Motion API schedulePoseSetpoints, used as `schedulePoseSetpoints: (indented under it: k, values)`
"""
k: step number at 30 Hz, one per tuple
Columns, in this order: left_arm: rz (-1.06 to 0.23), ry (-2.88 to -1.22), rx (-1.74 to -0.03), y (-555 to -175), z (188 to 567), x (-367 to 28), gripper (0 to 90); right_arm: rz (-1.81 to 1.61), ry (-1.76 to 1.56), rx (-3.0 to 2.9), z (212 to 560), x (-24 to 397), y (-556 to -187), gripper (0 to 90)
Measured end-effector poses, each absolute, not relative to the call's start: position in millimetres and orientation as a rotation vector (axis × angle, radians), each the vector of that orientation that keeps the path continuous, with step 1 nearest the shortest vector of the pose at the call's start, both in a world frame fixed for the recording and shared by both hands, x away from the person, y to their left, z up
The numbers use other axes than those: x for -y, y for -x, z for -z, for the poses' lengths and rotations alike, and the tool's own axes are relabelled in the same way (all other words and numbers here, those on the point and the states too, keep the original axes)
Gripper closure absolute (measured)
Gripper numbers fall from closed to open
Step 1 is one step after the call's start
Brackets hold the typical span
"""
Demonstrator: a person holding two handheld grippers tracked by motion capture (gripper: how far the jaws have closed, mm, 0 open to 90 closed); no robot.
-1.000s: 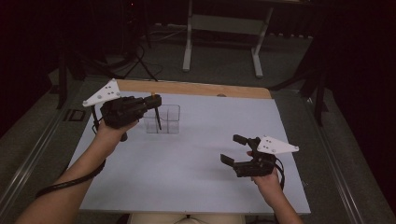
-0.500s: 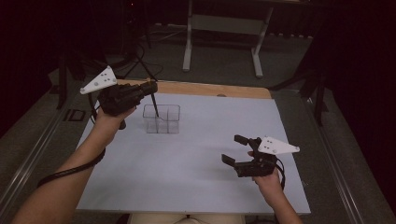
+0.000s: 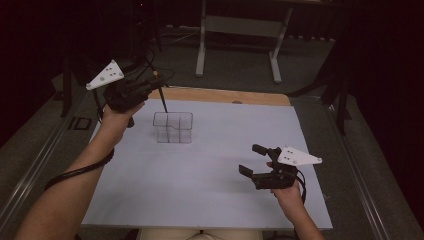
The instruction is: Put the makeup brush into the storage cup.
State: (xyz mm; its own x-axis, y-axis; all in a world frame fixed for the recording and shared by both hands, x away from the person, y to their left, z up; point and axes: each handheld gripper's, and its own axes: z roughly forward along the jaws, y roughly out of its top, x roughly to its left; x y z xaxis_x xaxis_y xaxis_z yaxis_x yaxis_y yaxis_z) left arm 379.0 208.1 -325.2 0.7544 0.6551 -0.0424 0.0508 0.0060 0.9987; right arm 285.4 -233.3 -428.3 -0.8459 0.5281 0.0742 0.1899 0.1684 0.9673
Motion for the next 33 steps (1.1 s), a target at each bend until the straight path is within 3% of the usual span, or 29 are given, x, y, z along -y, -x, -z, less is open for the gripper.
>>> schedulePoseSetpoints:
  k: [12, 33]
  values:
    - [-0.569, -1.509, -0.634, -401.0, 326.0, -212.4, 84.6, -1.724, -0.69, -2.185, 430.1, 232.4, -286.5, 14.3]
    - [-0.577, -1.52, -0.721, -419.2, 358.9, -219.7, 84.5, -1.719, -0.686, -2.192, 430.8, 232.6, -286.7, 14.3]
